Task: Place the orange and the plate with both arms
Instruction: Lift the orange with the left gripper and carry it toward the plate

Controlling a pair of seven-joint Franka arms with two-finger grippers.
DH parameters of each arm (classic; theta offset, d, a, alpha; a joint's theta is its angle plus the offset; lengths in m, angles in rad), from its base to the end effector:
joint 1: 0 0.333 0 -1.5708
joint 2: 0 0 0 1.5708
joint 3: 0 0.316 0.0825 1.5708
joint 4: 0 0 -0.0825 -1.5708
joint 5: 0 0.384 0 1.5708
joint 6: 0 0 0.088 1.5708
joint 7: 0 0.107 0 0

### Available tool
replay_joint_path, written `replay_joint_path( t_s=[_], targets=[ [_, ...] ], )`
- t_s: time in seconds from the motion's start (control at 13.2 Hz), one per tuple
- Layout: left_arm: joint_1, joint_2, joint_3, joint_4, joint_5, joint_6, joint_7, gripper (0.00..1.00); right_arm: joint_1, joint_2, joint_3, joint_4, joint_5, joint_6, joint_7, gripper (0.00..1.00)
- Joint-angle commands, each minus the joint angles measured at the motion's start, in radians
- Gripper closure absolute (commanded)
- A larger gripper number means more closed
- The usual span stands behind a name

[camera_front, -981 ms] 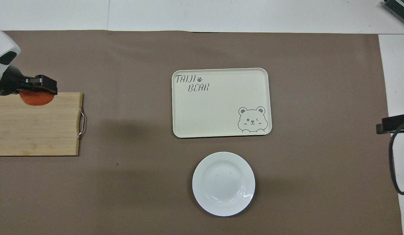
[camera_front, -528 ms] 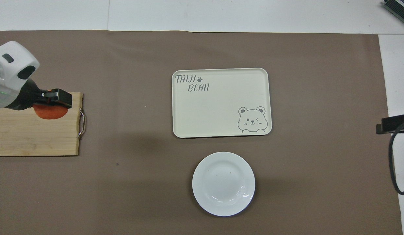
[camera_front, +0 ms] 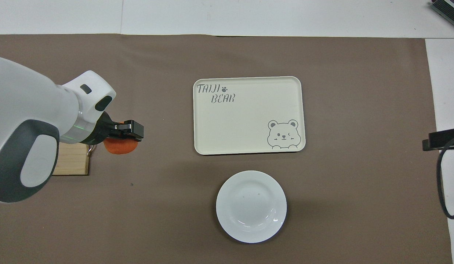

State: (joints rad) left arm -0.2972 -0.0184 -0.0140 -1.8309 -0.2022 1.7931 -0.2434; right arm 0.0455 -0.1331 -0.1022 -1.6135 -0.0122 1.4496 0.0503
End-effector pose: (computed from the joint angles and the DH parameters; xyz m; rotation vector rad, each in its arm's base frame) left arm 0.5237 -0.1864 0.5316 2.9558 -0.0313 -0.1073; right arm 0.4986 -0.0338 0.6639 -3.1352 0.1682 0.0494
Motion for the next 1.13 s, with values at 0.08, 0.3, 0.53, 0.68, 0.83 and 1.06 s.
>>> replay_joint_path(
  t_s=[0.08, 0.3, 0.53, 0.68, 0.83, 1.06],
  targets=[
    [-0.085, -0.025, 0.015, -0.111, -0.138, 0.077, 0.051, 1.0, -0.007, -0.026, 0.007, -0.031, -0.002, 0.006, 0.003, 0.0],
    [-0.141, 0.012, 0.016, -0.134, -0.235, 0.078, 0.078, 1.0, -0.007, -0.026, 0.007, -0.031, 0.0, 0.006, 0.003, 0.0],
    [-0.229, 0.067, 0.016, -0.157, -0.29, 0.149, 0.069, 1.0, -0.007, -0.026, 0.007, -0.031, 0.0, 0.006, 0.003, 0.0],
    [-0.302, 0.072, 0.017, -0.201, -0.303, 0.213, 0.04, 1.0, -0.007, -0.026, 0.007, -0.031, 0.0, 0.006, 0.003, 0.0],
    [-0.373, 0.075, 0.017, -0.238, -0.303, 0.294, -0.019, 1.0, -0.007, -0.026, 0.007, -0.031, 0.0, 0.006, 0.003, 0.0],
    [-0.483, 0.118, 0.017, -0.275, -0.303, 0.419, -0.088, 1.0, -0.007, -0.026, 0.007, -0.031, 0.0, 0.008, 0.003, 0.0]
  ],
)
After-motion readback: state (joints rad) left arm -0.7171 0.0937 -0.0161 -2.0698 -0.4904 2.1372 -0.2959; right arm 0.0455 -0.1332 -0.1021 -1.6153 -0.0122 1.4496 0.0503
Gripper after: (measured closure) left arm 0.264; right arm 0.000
